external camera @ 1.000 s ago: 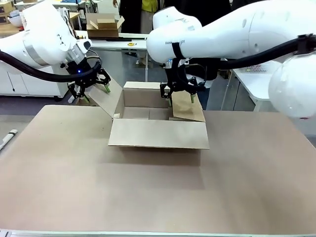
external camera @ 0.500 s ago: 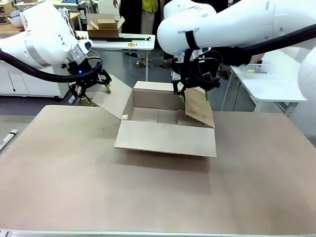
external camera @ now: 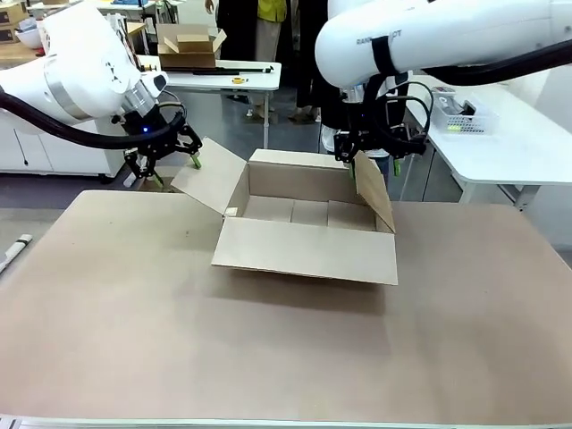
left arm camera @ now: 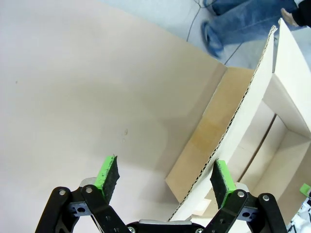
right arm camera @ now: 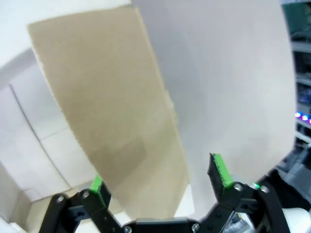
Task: Pack the gift set into the box.
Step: Place both hands on the side flaps of the Package Box and spread them outward.
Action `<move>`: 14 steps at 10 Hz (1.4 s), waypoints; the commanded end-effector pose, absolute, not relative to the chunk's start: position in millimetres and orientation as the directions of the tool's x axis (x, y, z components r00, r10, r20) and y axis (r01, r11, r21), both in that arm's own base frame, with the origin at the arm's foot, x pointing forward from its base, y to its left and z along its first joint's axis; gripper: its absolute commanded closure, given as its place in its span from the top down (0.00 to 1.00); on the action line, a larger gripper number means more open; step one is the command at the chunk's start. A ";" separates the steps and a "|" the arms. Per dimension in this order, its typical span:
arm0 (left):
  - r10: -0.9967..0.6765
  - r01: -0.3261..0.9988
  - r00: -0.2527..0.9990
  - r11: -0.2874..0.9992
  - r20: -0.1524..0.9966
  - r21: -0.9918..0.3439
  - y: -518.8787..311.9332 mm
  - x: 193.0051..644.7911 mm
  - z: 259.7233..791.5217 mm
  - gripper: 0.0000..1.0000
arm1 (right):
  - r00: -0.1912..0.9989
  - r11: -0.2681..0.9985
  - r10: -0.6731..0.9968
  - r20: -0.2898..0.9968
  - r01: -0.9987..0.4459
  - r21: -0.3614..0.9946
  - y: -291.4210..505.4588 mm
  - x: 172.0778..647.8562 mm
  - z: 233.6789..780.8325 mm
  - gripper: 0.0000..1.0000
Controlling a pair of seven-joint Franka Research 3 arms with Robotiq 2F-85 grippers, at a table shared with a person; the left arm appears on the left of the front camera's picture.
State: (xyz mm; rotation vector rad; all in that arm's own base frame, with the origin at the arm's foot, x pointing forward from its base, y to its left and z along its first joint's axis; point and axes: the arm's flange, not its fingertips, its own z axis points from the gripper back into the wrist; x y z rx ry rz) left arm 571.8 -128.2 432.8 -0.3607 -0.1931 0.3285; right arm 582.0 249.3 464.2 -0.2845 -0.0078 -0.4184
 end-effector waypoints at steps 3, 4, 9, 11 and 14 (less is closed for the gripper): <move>0.358 -0.293 0.925 0.885 0.129 -0.361 -127.9 571.4 433.2 1.00 | 0.865 0.849 -0.491 0.102 0.502 -0.163 197.1 522.7 463.6 1.00; 0.358 -0.293 0.925 0.885 0.129 -0.361 -127.9 571.4 433.2 1.00 | 0.875 0.872 -0.471 0.110 0.480 -0.092 186.0 514.5 465.9 1.00; 0.358 -0.293 0.925 0.885 0.129 -0.361 -127.9 571.4 433.2 1.00 | 0.849 0.855 -0.515 0.120 0.498 0.146 132.4 484.9 444.3 1.00; 0.358 -0.293 0.925 0.885 0.129 -0.361 -127.9 571.4 433.2 1.00 | 0.822 0.830 -0.545 0.167 0.502 0.242 106.3 470.2 437.8 1.00; 0.358 -0.293 0.925 0.885 0.129 -0.361 -127.9 571.4 433.2 1.00 | 0.806 0.819 -0.568 0.169 0.531 0.219 104.7 479.5 442.0 1.00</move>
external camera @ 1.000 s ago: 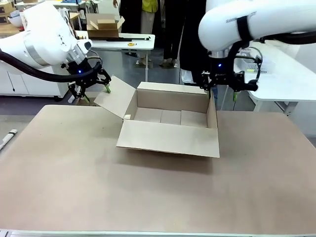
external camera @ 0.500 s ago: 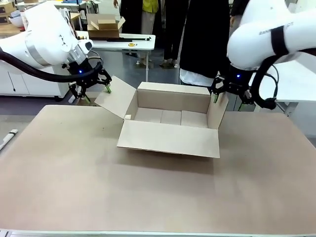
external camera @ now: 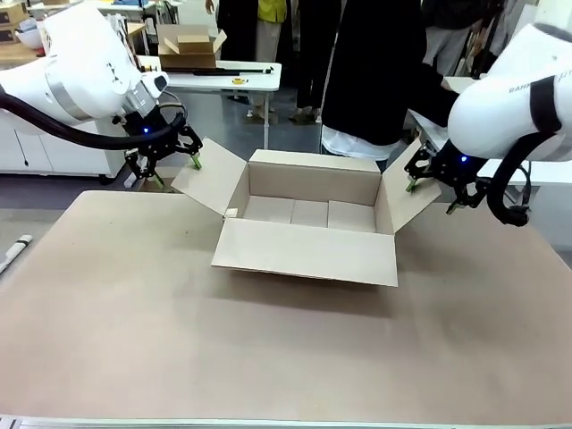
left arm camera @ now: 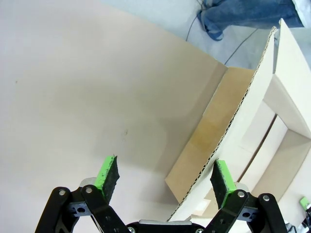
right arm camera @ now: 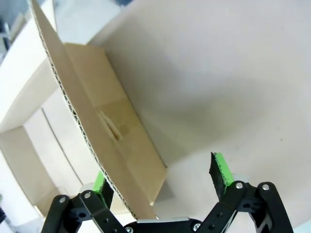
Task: Pack the gift set into the box.
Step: Place both hands on the side flaps of the Package Box and spread them outward, then lift both hands away from the flaps of the Package Box.
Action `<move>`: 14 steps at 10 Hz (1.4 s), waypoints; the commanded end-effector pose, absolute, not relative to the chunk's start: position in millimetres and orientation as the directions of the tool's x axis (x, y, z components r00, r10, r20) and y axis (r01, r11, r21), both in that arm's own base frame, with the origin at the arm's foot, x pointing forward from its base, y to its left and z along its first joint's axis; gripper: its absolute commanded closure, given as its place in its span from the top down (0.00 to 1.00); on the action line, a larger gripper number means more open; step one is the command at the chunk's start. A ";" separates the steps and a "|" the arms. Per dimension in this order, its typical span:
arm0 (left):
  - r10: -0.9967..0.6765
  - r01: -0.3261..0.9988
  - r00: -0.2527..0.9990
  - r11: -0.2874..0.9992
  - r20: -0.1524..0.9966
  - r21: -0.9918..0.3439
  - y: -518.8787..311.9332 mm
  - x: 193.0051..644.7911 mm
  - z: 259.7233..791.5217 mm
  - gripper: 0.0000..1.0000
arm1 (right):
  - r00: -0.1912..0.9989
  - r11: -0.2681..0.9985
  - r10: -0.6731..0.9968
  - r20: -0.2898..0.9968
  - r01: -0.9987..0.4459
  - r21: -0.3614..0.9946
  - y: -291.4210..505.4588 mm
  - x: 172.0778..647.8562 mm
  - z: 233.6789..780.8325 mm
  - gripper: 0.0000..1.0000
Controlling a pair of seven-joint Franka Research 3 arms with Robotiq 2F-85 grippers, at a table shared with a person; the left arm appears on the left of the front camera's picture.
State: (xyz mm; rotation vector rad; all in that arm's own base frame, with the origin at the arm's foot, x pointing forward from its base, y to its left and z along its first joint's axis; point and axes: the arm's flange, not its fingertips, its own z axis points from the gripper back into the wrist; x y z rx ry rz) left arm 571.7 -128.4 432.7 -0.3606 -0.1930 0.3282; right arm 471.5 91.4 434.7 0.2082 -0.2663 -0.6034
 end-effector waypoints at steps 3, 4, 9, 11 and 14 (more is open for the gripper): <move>0.358 -0.293 0.925 0.885 0.129 -0.361 -127.9 571.4 433.2 1.00 | 0.806 0.819 -0.568 0.169 0.531 0.219 104.7 479.5 442.0 1.00; 0.358 -0.293 0.925 0.885 0.129 -0.361 -127.9 571.4 433.2 1.00 | 0.806 0.819 -0.568 0.169 0.531 0.219 104.7 479.5 442.0 1.00; 0.358 -0.293 0.925 0.885 0.129 -0.361 -127.9 571.4 433.2 1.00 | 0.806 0.819 -0.568 0.169 0.531 0.219 104.7 479.5 442.0 1.00; 0.358 -0.293 0.925 0.885 0.129 -0.361 -127.9 571.4 433.2 1.00 | 0.806 0.819 -0.568 0.169 0.531 0.219 104.7 479.5 442.0 1.00; 0.358 -0.293 0.925 0.885 0.129 -0.361 -127.9 571.4 433.2 1.00 | 0.806 0.819 -0.568 0.169 0.531 0.219 104.7 479.5 442.0 1.00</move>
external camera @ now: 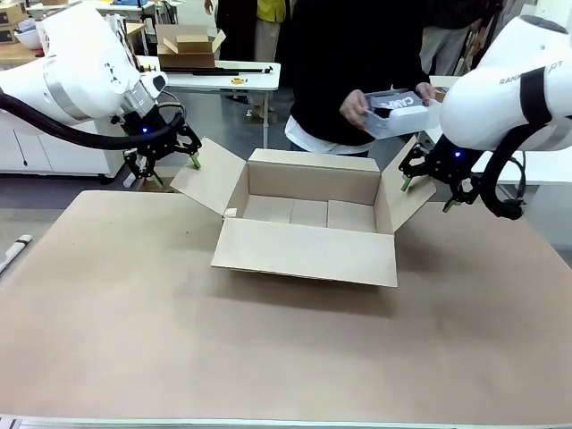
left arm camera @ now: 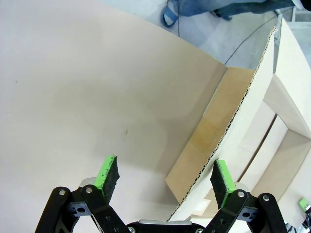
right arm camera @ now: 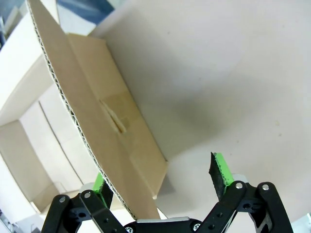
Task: Pack the gift set into the box.
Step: Lift both hands away from the flaps of the Package Box.
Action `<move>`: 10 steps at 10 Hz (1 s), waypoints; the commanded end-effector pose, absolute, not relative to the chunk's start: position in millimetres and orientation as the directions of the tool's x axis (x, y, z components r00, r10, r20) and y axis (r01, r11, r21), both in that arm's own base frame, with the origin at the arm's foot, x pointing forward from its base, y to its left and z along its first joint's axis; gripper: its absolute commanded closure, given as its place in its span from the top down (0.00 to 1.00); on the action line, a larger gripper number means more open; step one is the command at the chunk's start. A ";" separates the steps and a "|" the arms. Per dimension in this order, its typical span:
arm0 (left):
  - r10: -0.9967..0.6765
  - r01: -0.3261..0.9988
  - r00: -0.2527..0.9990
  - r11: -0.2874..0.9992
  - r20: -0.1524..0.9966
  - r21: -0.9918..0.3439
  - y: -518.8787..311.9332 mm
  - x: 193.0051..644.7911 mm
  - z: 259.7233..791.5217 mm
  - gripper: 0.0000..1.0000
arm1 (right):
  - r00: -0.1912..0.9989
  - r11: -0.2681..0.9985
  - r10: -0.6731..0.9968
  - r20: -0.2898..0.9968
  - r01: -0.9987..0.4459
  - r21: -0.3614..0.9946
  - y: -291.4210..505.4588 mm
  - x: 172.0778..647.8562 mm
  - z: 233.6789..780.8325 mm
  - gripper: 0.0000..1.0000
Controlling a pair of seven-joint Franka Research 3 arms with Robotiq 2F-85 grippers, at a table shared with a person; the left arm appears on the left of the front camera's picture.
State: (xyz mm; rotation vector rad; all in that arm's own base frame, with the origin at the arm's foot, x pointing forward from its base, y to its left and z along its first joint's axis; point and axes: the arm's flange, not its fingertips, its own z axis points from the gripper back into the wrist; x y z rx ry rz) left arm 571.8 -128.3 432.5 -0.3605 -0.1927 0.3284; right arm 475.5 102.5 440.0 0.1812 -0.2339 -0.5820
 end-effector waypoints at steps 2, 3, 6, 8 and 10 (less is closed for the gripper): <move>0.358 -0.293 0.925 0.885 0.129 -0.361 -127.9 571.4 433.2 1.00 | 0.806 0.819 -0.568 0.169 0.531 0.219 104.7 479.5 442.0 1.00; 0.358 -0.293 0.925 0.885 0.129 -0.361 -127.9 571.4 433.2 1.00 | 0.806 0.819 -0.568 0.169 0.531 0.219 104.7 479.5 442.0 1.00; 0.358 -0.293 0.925 0.885 0.129 -0.361 -127.9 571.4 433.2 1.00 | 0.806 0.819 -0.568 0.169 0.531 0.219 104.7 479.5 442.0 1.00; 0.358 -0.293 0.925 0.885 0.129 -0.361 -127.9 571.4 433.2 1.00 | 0.806 0.819 -0.568 0.169 0.531 0.219 104.7 479.5 442.0 1.00; 0.358 -0.293 0.925 0.885 0.129 -0.361 -127.9 571.4 433.2 1.00 | 0.806 0.819 -0.568 0.169 0.531 0.219 104.7 479.5 442.0 1.00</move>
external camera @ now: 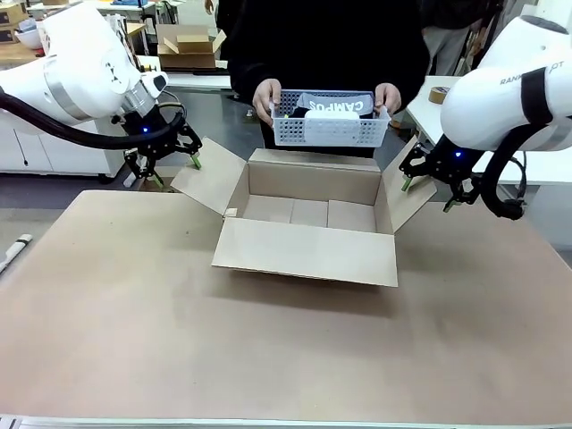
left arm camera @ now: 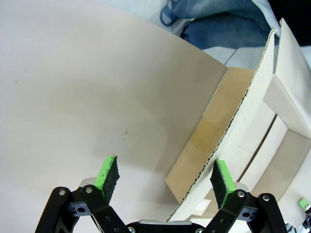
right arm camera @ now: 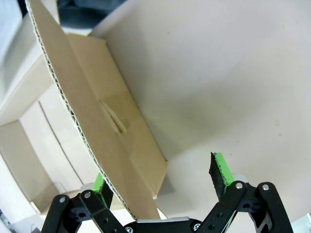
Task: Pack the gift set into the box.
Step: Lift both hands away from the flaps of the Package Box.
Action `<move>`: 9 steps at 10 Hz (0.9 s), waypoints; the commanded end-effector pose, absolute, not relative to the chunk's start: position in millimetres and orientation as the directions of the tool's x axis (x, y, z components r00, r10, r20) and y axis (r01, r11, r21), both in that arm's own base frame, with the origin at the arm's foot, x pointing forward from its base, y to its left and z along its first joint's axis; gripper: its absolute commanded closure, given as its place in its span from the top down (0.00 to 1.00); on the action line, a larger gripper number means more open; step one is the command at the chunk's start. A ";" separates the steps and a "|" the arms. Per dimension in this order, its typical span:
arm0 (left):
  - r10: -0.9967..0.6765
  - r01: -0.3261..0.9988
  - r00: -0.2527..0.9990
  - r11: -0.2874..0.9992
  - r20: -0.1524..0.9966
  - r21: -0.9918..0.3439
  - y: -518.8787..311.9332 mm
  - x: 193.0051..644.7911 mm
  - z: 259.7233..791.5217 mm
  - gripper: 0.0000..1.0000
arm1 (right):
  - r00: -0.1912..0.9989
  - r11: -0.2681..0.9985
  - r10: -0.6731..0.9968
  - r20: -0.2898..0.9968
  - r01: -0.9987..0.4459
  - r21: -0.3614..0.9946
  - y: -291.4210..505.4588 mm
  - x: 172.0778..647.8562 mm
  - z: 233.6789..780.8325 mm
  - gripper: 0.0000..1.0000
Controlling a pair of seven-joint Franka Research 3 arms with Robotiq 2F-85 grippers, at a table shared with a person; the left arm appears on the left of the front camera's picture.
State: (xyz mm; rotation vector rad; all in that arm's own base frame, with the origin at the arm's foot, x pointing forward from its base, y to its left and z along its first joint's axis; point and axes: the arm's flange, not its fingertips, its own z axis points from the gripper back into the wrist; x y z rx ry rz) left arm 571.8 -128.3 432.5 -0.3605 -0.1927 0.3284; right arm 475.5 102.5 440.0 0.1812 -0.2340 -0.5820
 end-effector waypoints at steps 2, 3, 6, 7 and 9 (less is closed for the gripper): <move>0.358 -0.293 0.925 0.885 0.129 -0.361 -127.9 571.4 433.2 1.00 | 0.806 0.819 -0.568 0.169 0.531 0.219 104.7 479.5 442.0 1.00; 0.358 -0.293 0.925 0.885 0.129 -0.361 -127.9 571.4 433.2 1.00 | 0.806 0.819 -0.568 0.169 0.531 0.219 104.7 479.5 442.0 1.00; 0.358 -0.293 0.925 0.885 0.129 -0.361 -127.9 571.4 433.2 1.00 | 0.806 0.819 -0.568 0.169 0.531 0.219 104.7 479.5 442.0 1.00; 0.358 -0.293 0.925 0.885 0.129 -0.361 -127.9 571.4 433.2 1.00 | 0.806 0.819 -0.568 0.169 0.531 0.219 104.7 479.5 442.0 1.00; 0.358 -0.293 0.925 0.885 0.129 -0.361 -127.9 571.4 433.2 1.00 | 0.806 0.819 -0.568 0.169 0.531 0.219 104.7 479.5 442.0 1.00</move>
